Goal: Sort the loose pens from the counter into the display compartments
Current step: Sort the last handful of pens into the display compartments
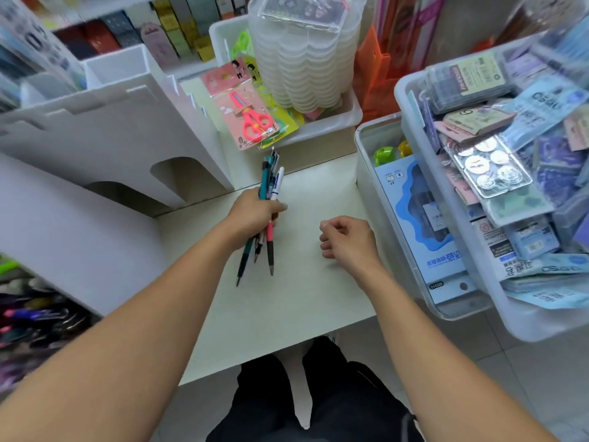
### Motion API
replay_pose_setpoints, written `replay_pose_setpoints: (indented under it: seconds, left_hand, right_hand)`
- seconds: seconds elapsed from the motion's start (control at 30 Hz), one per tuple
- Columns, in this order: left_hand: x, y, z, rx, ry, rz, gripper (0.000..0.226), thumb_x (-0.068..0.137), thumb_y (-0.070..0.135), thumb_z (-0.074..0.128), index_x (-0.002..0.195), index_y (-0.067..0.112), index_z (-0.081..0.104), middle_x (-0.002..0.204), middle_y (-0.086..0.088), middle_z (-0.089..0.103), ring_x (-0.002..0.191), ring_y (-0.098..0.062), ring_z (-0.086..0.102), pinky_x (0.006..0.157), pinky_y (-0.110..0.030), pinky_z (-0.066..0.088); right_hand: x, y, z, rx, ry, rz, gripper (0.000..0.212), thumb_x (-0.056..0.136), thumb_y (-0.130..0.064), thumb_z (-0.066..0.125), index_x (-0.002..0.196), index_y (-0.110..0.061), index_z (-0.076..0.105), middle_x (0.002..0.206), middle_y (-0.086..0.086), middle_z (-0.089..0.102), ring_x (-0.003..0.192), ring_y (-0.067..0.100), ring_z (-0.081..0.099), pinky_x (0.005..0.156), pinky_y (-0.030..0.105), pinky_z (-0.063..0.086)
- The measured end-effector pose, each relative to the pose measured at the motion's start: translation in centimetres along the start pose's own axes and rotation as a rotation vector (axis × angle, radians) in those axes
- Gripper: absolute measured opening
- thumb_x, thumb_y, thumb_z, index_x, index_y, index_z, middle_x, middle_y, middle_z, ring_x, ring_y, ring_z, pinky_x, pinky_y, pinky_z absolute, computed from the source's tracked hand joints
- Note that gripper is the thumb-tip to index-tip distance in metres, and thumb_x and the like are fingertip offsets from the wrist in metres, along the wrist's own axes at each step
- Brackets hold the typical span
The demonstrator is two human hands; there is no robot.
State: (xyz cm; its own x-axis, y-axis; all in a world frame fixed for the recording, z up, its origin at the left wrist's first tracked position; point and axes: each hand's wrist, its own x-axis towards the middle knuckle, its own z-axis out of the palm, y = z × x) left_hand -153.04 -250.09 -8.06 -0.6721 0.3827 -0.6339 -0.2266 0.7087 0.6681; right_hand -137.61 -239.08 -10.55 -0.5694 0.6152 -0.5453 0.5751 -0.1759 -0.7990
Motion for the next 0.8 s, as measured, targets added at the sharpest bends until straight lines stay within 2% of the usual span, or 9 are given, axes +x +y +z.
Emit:
replay_pose_setpoints:
  seconds: [0.07,0.13,0.2,0.27,0.4,0.53,0.63,0.8]
  left_hand:
    - [-3.3,-0.1,-1.8,-0.383,-0.004,0.039,0.016,0.094,0.010,0.066,0.089,0.011,0.051,0.068,-0.004,0.051,0.053,-0.014,0.050,0.054,-0.029,0.049]
    - [-6.7,0.3,-3.2,-0.744,0.032,0.094,0.017,0.096,0.003,0.062,0.088,0.011,0.050,0.063,-0.001,0.045,0.049,-0.012,0.044,0.049,-0.024,0.044]
    - [-9.8,0.7,-4.3,-0.997,0.076,0.118,0.018,0.096,0.001,0.060,0.088,0.013,0.050,0.062,-0.001,0.044,0.049,-0.011,0.043,0.047,-0.022,0.042]
    - [-12.1,0.9,-5.2,-1.138,0.119,0.127,0.020,0.096,-0.001,0.059,0.086,0.014,0.051,0.061,0.000,0.043,0.047,-0.010,0.043,0.047,-0.021,0.043]
    - [-15.9,0.6,-6.3,-1.214,0.260,0.172,0.023,0.095,-0.001,0.062,0.082,0.016,0.052,0.053,0.001,0.046,0.047,-0.011,0.046,0.050,-0.024,0.045]
    - [-17.8,-0.5,-9.1,-1.244,0.368,0.244,0.022,0.095,0.000,0.061,0.084,0.017,0.051,0.060,0.002,0.045,0.047,-0.010,0.043,0.049,-0.023,0.039]
    - [-19.0,-0.3,-11.3,-1.259,0.412,0.322,0.024,0.096,-0.004,0.058,0.086,0.016,0.049,0.061,0.001,0.044,0.046,-0.010,0.041,0.046,-0.022,0.037]
    - [-20.7,1.7,-12.6,-1.298,0.392,0.388,0.024,0.097,-0.001,0.059,0.086,0.017,0.048,0.055,0.002,0.045,0.047,-0.011,0.043,0.048,-0.023,0.041]
  right_hand:
    - [-1.9,-1.1,1.3,0.075,-0.063,-0.021,0.028,0.102,-0.033,0.057,0.095,-0.010,0.072,0.090,0.009,0.073,0.076,0.017,0.070,0.068,0.029,0.061]
    - [-4.7,-3.0,3.2,0.272,-0.105,-0.058,0.037,0.105,-0.042,0.048,0.110,-0.013,0.070,0.105,0.007,0.074,0.098,0.015,0.072,0.080,0.032,0.061]
    - [-8.3,-4.9,4.9,0.528,-0.117,-0.089,0.048,0.104,-0.050,0.042,0.123,-0.013,0.065,0.119,0.005,0.072,0.115,0.015,0.067,0.094,0.036,0.056]
    - [-11.7,-6.4,6.5,0.712,-0.125,-0.084,0.055,0.101,-0.055,0.039,0.129,-0.013,0.062,0.126,0.004,0.070,0.122,0.014,0.063,0.101,0.036,0.050]
    - [-16.0,-8.9,9.2,0.866,-0.148,0.038,0.053,0.104,-0.048,0.036,0.128,-0.011,0.064,0.123,0.006,0.072,0.123,0.021,0.064,0.107,0.040,0.045]
    - [-16.7,-11.2,10.7,0.727,-0.267,0.024,0.050,0.105,-0.045,0.035,0.126,-0.010,0.064,0.122,0.007,0.072,0.122,0.022,0.064,0.107,0.043,0.047]
    - [-17.5,-11.4,10.5,0.685,-0.307,-0.045,0.054,0.106,-0.046,0.031,0.127,-0.008,0.063,0.123,0.009,0.071,0.121,0.022,0.064,0.107,0.046,0.046]
    - [-20.3,-12.0,11.9,0.902,-0.345,0.109,0.061,0.102,-0.053,0.034,0.129,-0.006,0.062,0.121,0.016,0.071,0.119,0.030,0.066,0.109,0.046,0.046]
